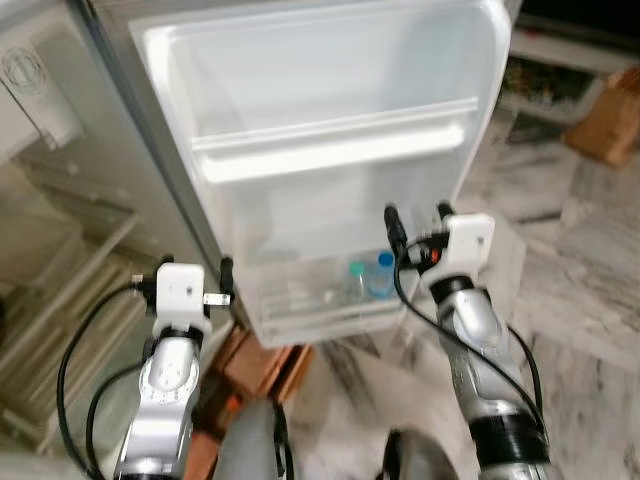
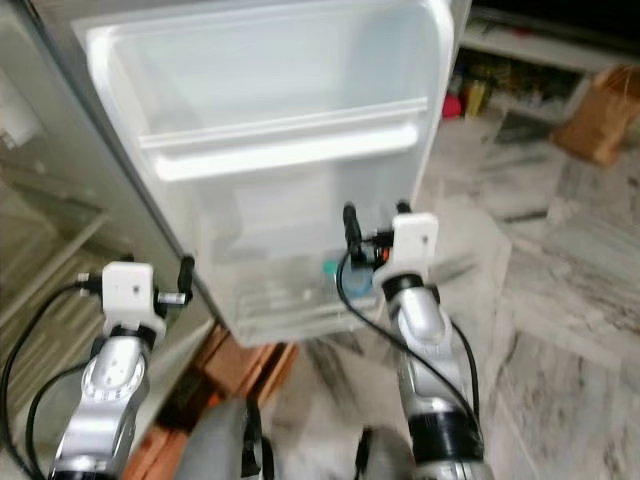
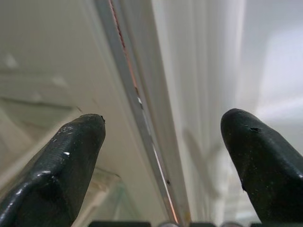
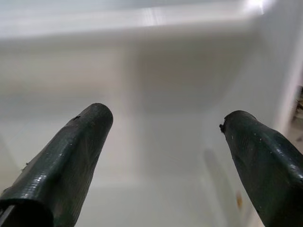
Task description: Restocking fridge
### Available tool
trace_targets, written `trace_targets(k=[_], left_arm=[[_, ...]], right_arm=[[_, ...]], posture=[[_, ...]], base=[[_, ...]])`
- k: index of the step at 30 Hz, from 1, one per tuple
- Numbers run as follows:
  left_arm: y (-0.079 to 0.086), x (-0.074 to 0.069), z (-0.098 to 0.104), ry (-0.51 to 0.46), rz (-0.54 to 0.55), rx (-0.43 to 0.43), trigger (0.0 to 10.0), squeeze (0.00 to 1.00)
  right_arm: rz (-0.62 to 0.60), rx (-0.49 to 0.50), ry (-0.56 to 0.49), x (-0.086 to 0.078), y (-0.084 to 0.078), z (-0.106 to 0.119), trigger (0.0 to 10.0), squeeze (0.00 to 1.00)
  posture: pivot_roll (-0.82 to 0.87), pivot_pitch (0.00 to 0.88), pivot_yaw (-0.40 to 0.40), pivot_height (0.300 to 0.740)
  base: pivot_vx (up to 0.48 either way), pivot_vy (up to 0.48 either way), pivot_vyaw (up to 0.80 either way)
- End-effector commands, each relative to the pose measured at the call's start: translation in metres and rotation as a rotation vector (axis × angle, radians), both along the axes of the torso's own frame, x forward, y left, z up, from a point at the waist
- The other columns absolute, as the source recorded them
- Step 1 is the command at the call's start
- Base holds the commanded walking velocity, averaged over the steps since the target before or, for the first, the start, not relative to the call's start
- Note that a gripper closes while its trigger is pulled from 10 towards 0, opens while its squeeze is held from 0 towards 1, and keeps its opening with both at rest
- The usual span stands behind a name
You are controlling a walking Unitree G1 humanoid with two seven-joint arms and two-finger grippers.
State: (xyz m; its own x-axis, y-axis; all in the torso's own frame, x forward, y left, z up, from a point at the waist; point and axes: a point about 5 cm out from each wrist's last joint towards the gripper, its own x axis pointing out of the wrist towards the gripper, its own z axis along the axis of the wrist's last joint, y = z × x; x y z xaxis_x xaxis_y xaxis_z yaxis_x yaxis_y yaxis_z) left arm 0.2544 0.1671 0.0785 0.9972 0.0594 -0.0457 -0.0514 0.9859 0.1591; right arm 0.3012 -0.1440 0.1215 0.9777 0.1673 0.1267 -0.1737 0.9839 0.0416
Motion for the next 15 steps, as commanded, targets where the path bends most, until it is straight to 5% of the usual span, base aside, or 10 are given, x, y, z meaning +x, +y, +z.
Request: trace_targets(k=[1,15], left_arm=[[0.001,0.000,-0.002,0.007,0.009,0.004,10.0,0.00],[0.006,-0.003,-0.005,0.018,0.027,0.020,10.0,0.00]], right_arm=[[-0.017,0.007,0.030,0.001,-0.003,-0.005,10.0,0.00],[-0.073,-0.014,0.116,-0.012,-0.009,-0.025,10.0,0.00]], posture=[[0.09,0.000,0.021,0.740],[0.08,0.000,0.013,0.740]], base=[[0.000,0.000,0.00],[0.000,0.000,0.00]])
